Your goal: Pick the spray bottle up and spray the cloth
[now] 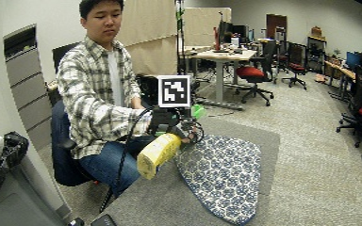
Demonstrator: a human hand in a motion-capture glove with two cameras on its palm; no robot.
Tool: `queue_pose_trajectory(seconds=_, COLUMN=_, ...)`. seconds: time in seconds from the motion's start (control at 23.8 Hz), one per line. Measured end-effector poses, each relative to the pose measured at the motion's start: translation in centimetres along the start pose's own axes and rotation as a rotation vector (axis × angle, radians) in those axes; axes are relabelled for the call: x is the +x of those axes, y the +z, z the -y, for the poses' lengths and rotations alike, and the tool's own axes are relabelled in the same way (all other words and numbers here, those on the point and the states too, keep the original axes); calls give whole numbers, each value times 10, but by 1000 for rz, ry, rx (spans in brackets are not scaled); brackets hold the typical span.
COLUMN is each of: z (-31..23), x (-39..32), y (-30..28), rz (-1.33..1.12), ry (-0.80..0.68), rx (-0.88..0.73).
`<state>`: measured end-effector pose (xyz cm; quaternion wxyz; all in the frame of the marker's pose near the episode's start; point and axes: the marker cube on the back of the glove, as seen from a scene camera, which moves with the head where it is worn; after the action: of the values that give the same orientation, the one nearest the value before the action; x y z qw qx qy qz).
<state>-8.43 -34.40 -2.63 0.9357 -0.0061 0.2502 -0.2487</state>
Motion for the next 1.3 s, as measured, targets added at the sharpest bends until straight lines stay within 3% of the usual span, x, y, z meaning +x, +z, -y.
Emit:
queue_pose_trajectory(seconds=0.25, z=-1, x=3, y=0, rz=-27, ry=19, rx=0)
queue_pose_trajectory(seconds=0.5, z=1, x=2, y=-12, rz=176, ry=83, rx=112)
queue_pose_trajectory(seconds=0.92, z=-7, x=13, y=-49, rz=826, ry=192, rx=444)
queue_pose_trajectory(seconds=1.3, z=-9, x=18, y=-67, rz=1273, ry=234, rx=637)
